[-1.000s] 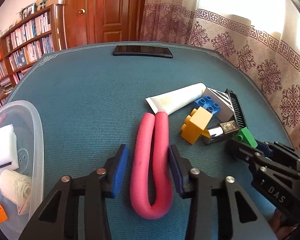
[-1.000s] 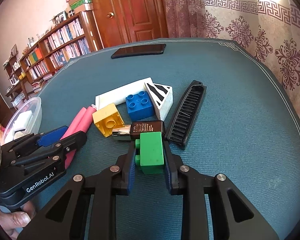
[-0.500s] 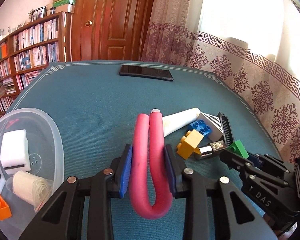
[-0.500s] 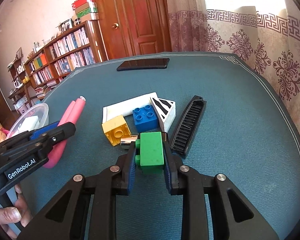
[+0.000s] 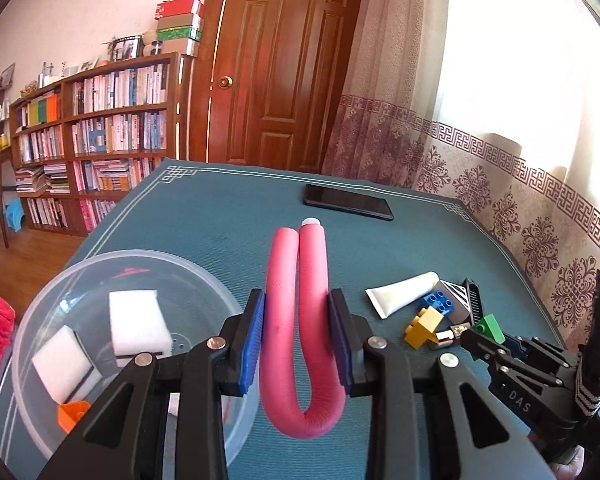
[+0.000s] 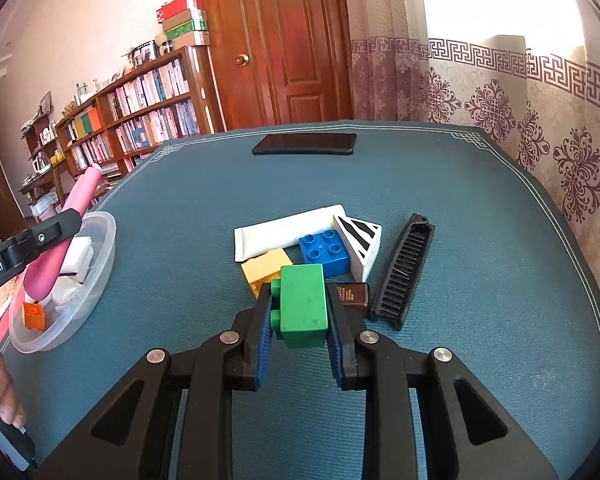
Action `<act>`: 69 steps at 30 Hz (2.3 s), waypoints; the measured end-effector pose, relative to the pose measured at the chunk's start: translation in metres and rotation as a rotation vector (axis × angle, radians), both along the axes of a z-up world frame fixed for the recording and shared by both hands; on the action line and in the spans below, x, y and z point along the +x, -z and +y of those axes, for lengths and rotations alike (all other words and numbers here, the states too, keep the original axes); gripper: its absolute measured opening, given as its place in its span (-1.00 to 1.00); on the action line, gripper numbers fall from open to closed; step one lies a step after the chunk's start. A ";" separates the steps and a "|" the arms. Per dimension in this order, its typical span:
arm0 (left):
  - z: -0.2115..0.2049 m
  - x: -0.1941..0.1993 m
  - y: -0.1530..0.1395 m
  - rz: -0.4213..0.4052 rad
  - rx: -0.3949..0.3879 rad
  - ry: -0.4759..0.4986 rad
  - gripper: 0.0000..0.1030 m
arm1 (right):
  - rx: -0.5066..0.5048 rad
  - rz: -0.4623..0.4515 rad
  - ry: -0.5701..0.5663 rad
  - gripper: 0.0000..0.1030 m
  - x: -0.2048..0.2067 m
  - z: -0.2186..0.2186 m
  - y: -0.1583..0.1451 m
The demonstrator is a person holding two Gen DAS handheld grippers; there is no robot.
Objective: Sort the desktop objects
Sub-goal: 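Drop the pink tube and green brick into the clear bowl with both tools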
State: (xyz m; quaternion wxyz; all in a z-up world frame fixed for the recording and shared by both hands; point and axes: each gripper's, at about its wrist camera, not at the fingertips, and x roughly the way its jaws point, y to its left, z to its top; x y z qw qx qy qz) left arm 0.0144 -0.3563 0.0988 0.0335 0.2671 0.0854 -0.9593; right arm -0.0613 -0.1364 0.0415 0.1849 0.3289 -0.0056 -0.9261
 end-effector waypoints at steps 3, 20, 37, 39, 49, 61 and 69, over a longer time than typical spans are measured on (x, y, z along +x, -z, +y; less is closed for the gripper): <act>-0.014 0.007 -0.004 0.012 -0.013 -0.037 -0.32 | -0.014 0.002 -0.023 -0.49 0.002 -0.011 -0.005; -0.088 0.031 0.004 -0.012 -0.033 -0.207 -0.31 | -0.058 0.034 -0.218 -0.49 0.009 -0.106 -0.031; -0.132 0.045 0.006 -0.001 0.059 -0.285 0.58 | -0.081 -0.044 -0.442 0.05 0.006 -0.196 -0.018; -0.133 0.047 0.004 0.006 0.056 -0.288 0.58 | -0.089 -0.037 -0.440 0.20 0.007 -0.193 -0.015; -0.123 0.045 0.004 -0.008 0.042 -0.256 0.61 | -0.114 -0.074 -0.377 0.20 0.006 -0.165 -0.005; -0.090 0.044 0.003 -0.025 0.000 -0.197 0.99 | -0.098 -0.022 -0.329 0.20 0.024 -0.136 -0.013; -0.069 0.041 0.004 -0.038 -0.001 -0.159 0.99 | -0.107 -0.032 -0.237 0.20 0.023 -0.096 -0.009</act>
